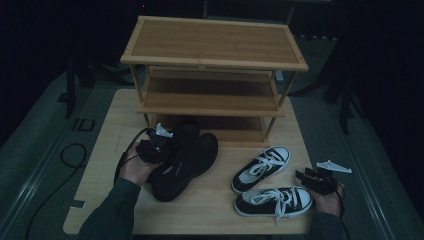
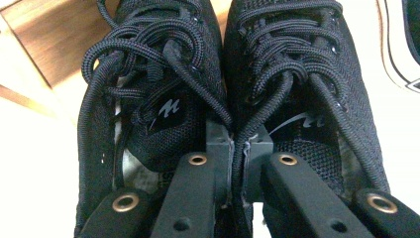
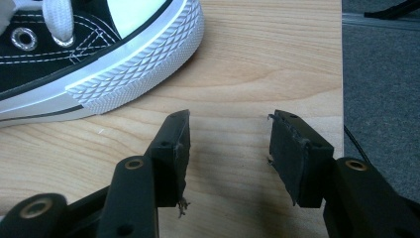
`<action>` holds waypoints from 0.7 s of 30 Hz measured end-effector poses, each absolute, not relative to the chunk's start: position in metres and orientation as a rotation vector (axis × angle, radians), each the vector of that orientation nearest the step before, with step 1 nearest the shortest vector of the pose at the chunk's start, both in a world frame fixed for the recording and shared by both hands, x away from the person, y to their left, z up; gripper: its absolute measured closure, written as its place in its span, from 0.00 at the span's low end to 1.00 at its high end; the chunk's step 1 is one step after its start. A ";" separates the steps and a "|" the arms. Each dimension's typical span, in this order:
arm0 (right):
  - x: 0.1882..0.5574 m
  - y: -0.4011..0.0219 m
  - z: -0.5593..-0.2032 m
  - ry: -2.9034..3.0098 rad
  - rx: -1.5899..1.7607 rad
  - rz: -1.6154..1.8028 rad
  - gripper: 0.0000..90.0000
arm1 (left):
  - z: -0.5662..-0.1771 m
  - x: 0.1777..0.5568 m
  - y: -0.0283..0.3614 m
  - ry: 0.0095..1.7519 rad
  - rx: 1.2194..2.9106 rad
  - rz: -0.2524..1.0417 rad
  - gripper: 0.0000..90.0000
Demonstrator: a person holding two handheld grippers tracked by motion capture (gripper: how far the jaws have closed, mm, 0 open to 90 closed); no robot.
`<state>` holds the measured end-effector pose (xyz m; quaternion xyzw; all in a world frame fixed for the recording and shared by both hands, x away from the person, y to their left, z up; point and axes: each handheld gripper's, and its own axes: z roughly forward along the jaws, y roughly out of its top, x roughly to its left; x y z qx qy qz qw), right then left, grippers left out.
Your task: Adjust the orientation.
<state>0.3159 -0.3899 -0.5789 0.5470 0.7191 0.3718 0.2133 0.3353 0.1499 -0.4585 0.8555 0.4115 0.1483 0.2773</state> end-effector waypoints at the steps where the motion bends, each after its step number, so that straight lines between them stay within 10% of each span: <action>1: 0.316 -0.390 -0.579 1.996 1.518 1.032 0.55 | -0.459 0.336 0.149 1.108 2.298 0.400 0.95; 21: 0.316 -0.390 -0.579 1.995 1.518 1.034 0.55 | -0.460 0.348 0.137 1.138 2.291 0.395 0.95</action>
